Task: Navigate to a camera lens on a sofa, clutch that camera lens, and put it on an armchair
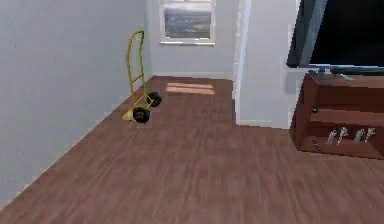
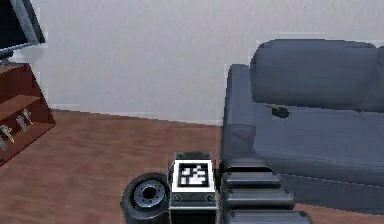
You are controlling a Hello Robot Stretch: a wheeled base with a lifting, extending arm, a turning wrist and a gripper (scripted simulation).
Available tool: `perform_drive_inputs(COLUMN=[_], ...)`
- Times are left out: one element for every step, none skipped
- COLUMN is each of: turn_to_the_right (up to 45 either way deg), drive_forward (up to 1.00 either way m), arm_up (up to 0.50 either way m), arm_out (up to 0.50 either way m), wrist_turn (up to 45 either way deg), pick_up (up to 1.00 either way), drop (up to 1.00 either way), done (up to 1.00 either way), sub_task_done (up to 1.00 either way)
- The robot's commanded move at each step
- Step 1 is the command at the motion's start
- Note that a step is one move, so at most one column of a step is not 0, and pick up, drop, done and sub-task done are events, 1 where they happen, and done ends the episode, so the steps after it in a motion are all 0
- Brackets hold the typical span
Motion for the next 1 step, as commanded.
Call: perform_drive_inputs(turn_to_the_right=[-3.0], drive_forward=[0.00], arm_up=[0.00], arm_out=[0.00], wrist_turn=[0.0], pick_up=[0.00], drop=[0.00], done=[0.00], sub_task_done=[0.00])
